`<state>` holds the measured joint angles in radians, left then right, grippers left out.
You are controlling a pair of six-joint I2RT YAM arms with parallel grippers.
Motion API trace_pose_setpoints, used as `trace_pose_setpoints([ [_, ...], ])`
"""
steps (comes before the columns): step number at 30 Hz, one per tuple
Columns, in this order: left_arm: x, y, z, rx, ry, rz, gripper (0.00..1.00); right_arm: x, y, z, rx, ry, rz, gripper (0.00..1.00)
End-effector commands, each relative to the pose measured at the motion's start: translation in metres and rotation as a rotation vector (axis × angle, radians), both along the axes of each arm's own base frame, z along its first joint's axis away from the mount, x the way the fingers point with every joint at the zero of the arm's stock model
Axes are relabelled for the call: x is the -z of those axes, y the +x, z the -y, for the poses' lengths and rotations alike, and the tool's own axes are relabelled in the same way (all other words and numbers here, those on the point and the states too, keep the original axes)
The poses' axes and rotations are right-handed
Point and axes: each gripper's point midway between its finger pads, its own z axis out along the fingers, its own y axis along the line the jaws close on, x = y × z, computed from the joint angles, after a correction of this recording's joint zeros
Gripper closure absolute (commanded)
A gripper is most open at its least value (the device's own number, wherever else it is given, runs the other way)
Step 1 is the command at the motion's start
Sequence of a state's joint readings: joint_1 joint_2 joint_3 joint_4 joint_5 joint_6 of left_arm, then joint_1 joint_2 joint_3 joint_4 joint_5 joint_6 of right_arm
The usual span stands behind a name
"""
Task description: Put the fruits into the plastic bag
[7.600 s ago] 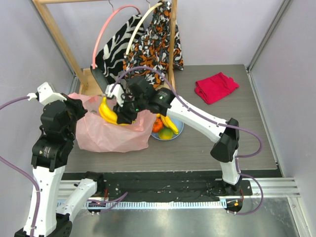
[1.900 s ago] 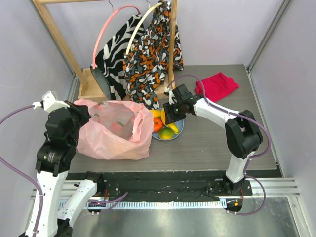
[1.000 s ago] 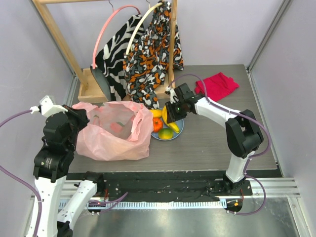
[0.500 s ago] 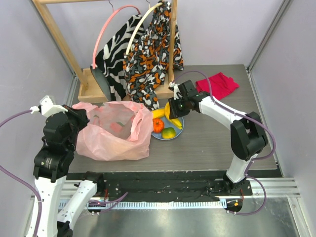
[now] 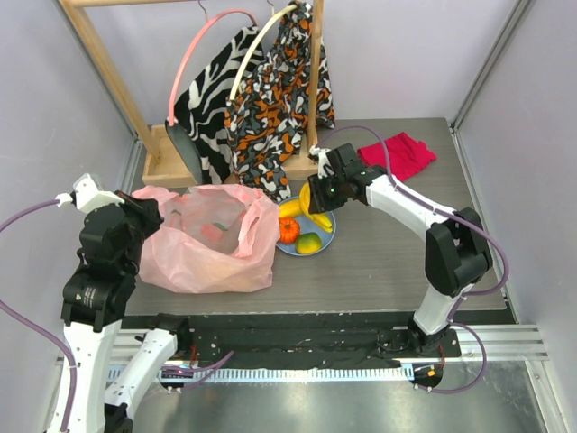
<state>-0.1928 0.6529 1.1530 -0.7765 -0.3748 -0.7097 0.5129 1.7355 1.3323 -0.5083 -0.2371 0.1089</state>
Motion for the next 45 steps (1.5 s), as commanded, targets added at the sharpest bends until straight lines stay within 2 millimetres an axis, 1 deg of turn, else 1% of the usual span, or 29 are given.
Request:
trace_pose_setpoints([
  [1,-0.008,0.005,-0.002,-0.019,-0.008,0.028,1.0,-0.058,0.012,-0.003,0.019,0.076,0.134,0.99],
  [3,-0.009,0.005,-0.002,-0.019,-0.009,0.032,1.0,-0.063,0.014,0.0,0.035,0.07,0.155,0.99],
  [4,-0.01,0.006,-0.002,-0.019,-0.009,0.032,1.0,-0.072,0.015,0.0,0.036,0.078,0.177,0.99],
  [6,-0.01,0.007,-0.002,-0.017,-0.009,0.035,1.0,-0.08,0.016,0.002,0.044,0.078,0.197,0.99],
  [8,-0.008,0.009,-0.001,-0.014,-0.007,0.027,1.0,-0.092,0.016,0.002,0.044,0.09,0.226,0.99],
  [10,-0.009,0.011,0.0,-0.009,-0.008,0.03,1.0,-0.103,0.016,0.002,0.042,0.106,0.245,0.99],
  [11,-0.009,0.011,0.0,-0.009,-0.007,0.029,1.0,-0.111,0.015,0.001,0.039,0.121,0.261,0.99],
  [14,-0.009,0.013,0.002,-0.004,-0.008,0.031,1.0,-0.126,0.012,-0.004,0.025,0.163,0.28,0.99],
  [17,-0.008,0.014,0.002,-0.001,-0.009,0.029,1.0,-0.15,0.007,-0.01,0.008,0.237,0.313,0.99],
  [18,-0.008,0.015,0.002,-0.001,-0.008,0.03,1.0,-0.161,0.004,-0.012,0.002,0.267,0.33,0.99],
  [21,-0.008,0.016,0.003,0.002,-0.01,0.032,1.0,-0.189,-0.006,-0.022,-0.031,0.361,0.365,0.99],
  [23,-0.008,0.017,0.004,0.003,-0.01,0.03,1.0,-0.204,-0.011,-0.029,-0.058,0.406,0.394,0.99],
  [24,-0.007,0.017,0.004,0.003,-0.01,0.029,1.0,-0.209,-0.016,-0.034,-0.073,0.419,0.403,0.99],
  [27,-0.01,0.017,0.004,0.003,-0.012,0.038,1.0,-0.231,-0.023,-0.041,-0.103,0.455,0.452,0.99],
  [29,-0.01,0.017,0.004,0.005,-0.012,0.036,1.0,-0.247,-0.031,-0.051,-0.138,0.49,0.482,0.99],
  [33,-0.011,0.017,0.004,0.006,-0.013,0.039,1.0,-0.269,-0.046,-0.07,-0.208,0.536,0.525,0.99],
  [34,-0.011,0.017,0.004,0.008,-0.013,0.041,1.0,-0.273,-0.052,-0.077,-0.234,0.544,0.534,0.99],
  [35,-0.011,0.017,0.005,0.009,-0.015,0.041,1.0,-0.274,-0.054,-0.083,-0.244,0.548,0.532,0.99],
  [37,-0.013,0.016,0.005,0.009,-0.016,0.047,1.0,-0.284,-0.06,-0.09,-0.27,0.561,0.551,0.99],
  [38,-0.013,0.016,0.005,0.009,-0.016,0.045,1.0,-0.286,-0.067,-0.1,-0.293,0.571,0.549,0.99],
  [41,-0.012,0.014,0.005,0.01,-0.017,0.041,1.0,-0.298,-0.079,-0.112,-0.334,0.602,0.564,0.99],
  [45,-0.011,0.012,0.004,0.009,-0.02,0.04,1.0,-0.303,-0.089,-0.125,-0.378,0.622,0.565,0.99],
])
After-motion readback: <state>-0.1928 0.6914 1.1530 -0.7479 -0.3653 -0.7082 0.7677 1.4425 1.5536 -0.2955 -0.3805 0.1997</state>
